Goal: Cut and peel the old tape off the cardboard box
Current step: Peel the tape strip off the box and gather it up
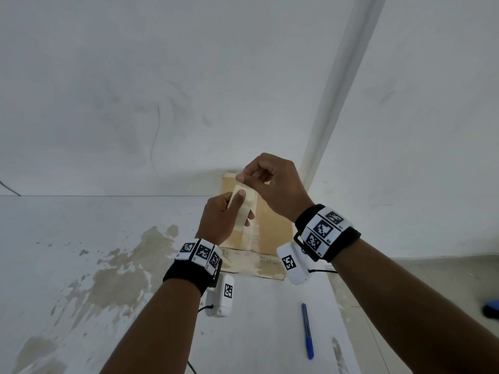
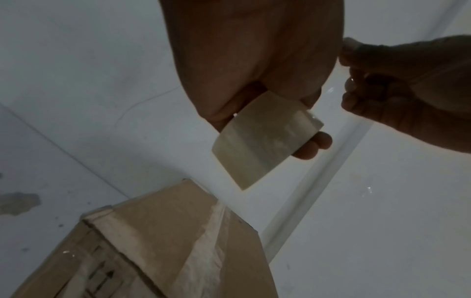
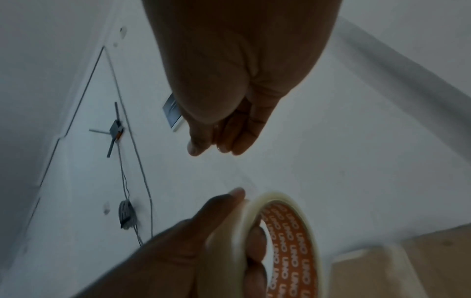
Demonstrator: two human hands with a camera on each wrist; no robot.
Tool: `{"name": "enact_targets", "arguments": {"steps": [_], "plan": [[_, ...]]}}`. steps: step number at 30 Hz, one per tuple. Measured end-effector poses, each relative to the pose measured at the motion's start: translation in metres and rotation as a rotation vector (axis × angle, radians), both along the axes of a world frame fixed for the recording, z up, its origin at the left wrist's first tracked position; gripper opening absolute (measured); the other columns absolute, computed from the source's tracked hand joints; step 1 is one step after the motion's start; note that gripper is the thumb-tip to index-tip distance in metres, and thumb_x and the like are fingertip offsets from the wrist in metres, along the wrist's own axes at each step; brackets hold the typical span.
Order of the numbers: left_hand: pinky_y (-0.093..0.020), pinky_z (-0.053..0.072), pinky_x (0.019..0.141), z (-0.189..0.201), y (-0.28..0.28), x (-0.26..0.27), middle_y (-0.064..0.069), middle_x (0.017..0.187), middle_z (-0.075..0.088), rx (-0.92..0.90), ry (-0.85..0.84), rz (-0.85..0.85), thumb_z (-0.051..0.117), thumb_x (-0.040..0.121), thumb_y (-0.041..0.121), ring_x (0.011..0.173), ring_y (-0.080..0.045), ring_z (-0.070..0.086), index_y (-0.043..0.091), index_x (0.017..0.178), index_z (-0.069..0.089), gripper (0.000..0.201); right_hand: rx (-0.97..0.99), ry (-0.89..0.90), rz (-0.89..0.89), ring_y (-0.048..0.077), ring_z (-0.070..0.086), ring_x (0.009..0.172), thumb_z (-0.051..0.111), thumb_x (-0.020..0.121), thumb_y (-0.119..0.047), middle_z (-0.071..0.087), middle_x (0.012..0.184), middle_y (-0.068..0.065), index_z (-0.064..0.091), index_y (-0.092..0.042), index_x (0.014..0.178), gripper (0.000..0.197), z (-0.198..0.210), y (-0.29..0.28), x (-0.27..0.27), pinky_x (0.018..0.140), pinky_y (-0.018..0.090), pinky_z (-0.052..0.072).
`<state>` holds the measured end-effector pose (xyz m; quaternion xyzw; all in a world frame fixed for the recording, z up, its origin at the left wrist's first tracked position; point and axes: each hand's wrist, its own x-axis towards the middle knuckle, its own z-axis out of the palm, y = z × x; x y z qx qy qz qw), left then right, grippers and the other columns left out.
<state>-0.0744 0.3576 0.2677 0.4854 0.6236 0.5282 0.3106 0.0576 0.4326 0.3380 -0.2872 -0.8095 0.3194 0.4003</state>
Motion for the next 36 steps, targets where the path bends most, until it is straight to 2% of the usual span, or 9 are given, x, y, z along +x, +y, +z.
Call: {"name": "enact_targets", "arguments": {"steps": [2, 4, 6, 9, 11, 13, 19, 29, 36], "plan": [[-0.015, 0.052, 0.059, -0.001, 0.001, -0.001, 0.001, 0.066, 0.076, -0.001, 0.026, -0.008, 0.045, 0.107, 0.038, 0.053, -0.01, 0.068, 0.004, 0.085, 0.071, 0.049, -0.047, 0.011, -0.014, 0.01, 0.058, 0.064, 0.079, 0.086, -0.025, 0.066, 0.076, -0.005, 0.072, -0.012, 0.082, 0.016, 0.001, 0.004, 0.002, 0.062, 0.022, 0.049], [-0.014, 0.052, 0.06, -0.001, -0.001, 0.001, 0.003, 0.066, 0.076, 0.017, 0.044, -0.004, 0.043, 0.108, 0.037, 0.056, -0.009, 0.068, 0.006, 0.086, 0.07, 0.047, -0.115, 0.005, -0.027, 0.026, 0.064, 0.064, 0.077, 0.088, -0.029, 0.068, 0.077, -0.004, 0.071, -0.015, 0.084, 0.016, 0.004, 0.008, 0.004, 0.062, 0.038, 0.058], [-0.013, 0.052, 0.062, 0.0, -0.002, 0.003, 0.004, 0.065, 0.074, 0.035, 0.028, -0.003, 0.042, 0.109, 0.036, 0.058, -0.009, 0.069, 0.005, 0.088, 0.07, 0.047, -0.154, -0.008, -0.011, 0.028, 0.066, 0.063, 0.075, 0.09, -0.03, 0.068, 0.079, -0.005, 0.069, -0.015, 0.087, 0.017, 0.006, 0.009, 0.006, 0.065, 0.044, 0.06], [-0.013, 0.052, 0.063, 0.001, -0.002, 0.005, 0.001, 0.066, 0.074, 0.051, 0.002, -0.005, 0.042, 0.109, 0.035, 0.06, -0.011, 0.069, 0.002, 0.089, 0.07, 0.048, -0.214, 0.018, 0.011, 0.013, 0.063, 0.057, 0.073, 0.092, -0.029, 0.067, 0.092, -0.004, 0.068, -0.012, 0.091, 0.018, 0.007, 0.01, 0.005, 0.064, 0.034, 0.06], [-0.012, 0.052, 0.062, 0.001, -0.001, 0.005, 0.0, 0.067, 0.074, 0.049, 0.001, 0.0, 0.042, 0.109, 0.035, 0.059, -0.01, 0.068, 0.004, 0.089, 0.07, 0.046, -0.258, 0.048, 0.01, 0.011, 0.064, 0.056, 0.074, 0.091, -0.029, 0.063, 0.111, -0.002, 0.068, -0.013, 0.092, 0.017, 0.007, 0.011, 0.005, 0.063, 0.027, 0.058], [-0.011, 0.051, 0.061, 0.001, -0.001, 0.003, 0.0, 0.068, 0.075, 0.046, -0.001, 0.006, 0.043, 0.109, 0.035, 0.056, -0.008, 0.067, 0.008, 0.089, 0.069, 0.043, -0.306, 0.04, 0.012, 0.011, 0.068, 0.06, 0.075, 0.09, -0.031, 0.062, 0.117, -0.001, 0.069, -0.013, 0.093, 0.019, 0.007, 0.011, 0.005, 0.062, 0.026, 0.058], [-0.011, 0.05, 0.061, 0.001, 0.001, 0.005, 0.0, 0.07, 0.075, 0.083, 0.0, 0.013, 0.043, 0.108, 0.035, 0.056, -0.005, 0.067, 0.008, 0.093, 0.07, 0.041, -0.463, -0.041, 0.099, 0.007, 0.07, 0.073, 0.073, 0.091, -0.036, 0.071, 0.101, -0.01, 0.073, -0.012, 0.1, 0.026, 0.003, 0.01, 0.007, 0.066, 0.024, 0.056], [-0.011, 0.049, 0.061, 0.005, 0.001, 0.003, 0.0, 0.071, 0.076, 0.11, 0.005, 0.025, 0.041, 0.109, 0.036, 0.058, -0.004, 0.069, 0.022, 0.093, 0.07, 0.036, -0.487, -0.082, 0.116, 0.003, 0.066, 0.07, 0.077, 0.087, -0.036, 0.07, 0.089, -0.012, 0.073, -0.011, 0.093, 0.026, 0.0, 0.012, 0.005, 0.063, 0.021, 0.05], [-0.008, 0.047, 0.057, 0.009, 0.0, 0.004, 0.011, 0.069, 0.074, 0.122, -0.045, 0.027, 0.041, 0.11, 0.029, 0.056, 0.001, 0.068, 0.005, 0.103, 0.073, 0.041, -0.399, -0.14, 0.074, -0.001, 0.065, 0.069, 0.081, 0.083, -0.038, 0.073, 0.093, -0.008, 0.075, -0.014, 0.09, 0.026, -0.005, 0.01, 0.001, 0.062, 0.021, 0.048]]}}
